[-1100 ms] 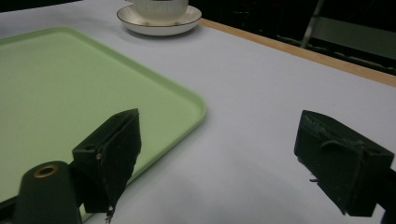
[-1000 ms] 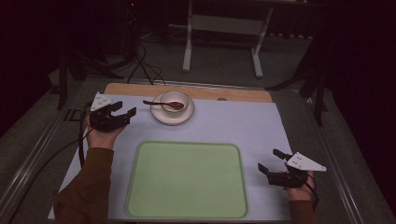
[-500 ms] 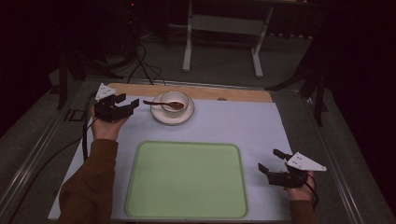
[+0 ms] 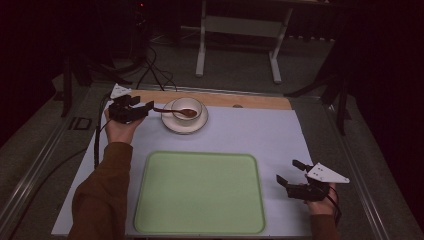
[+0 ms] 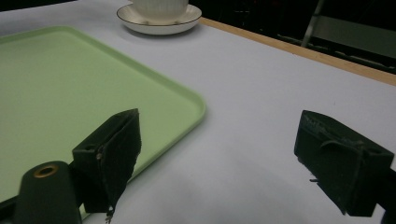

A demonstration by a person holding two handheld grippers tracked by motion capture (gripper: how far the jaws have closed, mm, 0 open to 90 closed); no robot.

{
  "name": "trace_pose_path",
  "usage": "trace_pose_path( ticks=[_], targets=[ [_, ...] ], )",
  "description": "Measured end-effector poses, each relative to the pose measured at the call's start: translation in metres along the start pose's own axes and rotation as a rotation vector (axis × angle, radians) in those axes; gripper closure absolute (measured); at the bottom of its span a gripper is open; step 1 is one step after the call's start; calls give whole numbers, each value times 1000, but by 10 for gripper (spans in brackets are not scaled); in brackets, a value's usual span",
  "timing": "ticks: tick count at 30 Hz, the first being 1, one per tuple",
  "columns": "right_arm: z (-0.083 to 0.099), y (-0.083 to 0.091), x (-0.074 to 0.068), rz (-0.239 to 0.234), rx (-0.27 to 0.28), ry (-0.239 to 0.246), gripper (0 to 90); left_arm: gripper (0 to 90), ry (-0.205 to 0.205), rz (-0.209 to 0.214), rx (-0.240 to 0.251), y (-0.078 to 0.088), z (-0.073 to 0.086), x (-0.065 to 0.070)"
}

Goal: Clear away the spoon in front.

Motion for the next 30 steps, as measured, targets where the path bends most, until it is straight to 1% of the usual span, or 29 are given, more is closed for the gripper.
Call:
trace_pose_path(
  ticks=[5,8,11,13,17,21,25,28,29,30],
  targets=[
    [0,0,0,1,1,0,146,396,6,3,-14,-11,0,0],
    [0,0,1,0,0,-2,146,409,9,2,-31,-18,3,-1],
    [0,0,0,-2,0,-1,146,417,34,0,-47,-24,6,-6],
    [0,0,0,-1,-2,-1,146,424,42,1,-59,-28,8,-8],
    [1,0,1,-1,-2,-2,146,451,37,5,-85,-35,14,-7],
    [1,0,1,-2,-3,-2,146,476,50,27,-113,-43,20,-5],
    [1,0,1,-1,-2,-3,146,509,67,65,-124,-49,25,-1],
    [1,0,1,-1,-3,-3,146,577,72,99,-135,-50,28,2],
    [1,0,1,-1,-3,-3,146,612,72,99,-135,-50,28,2],
    [1,0,1,-1,-3,-3,146,612,65,114,-141,-50,29,3]
  ],
)
Point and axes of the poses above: each handheld gripper's, and its own axes: y roughly backward along the jaws, z roughly out of its underside, x roughly to its right, the point moved 7 cm from there along -y, roughly forward along the jaws
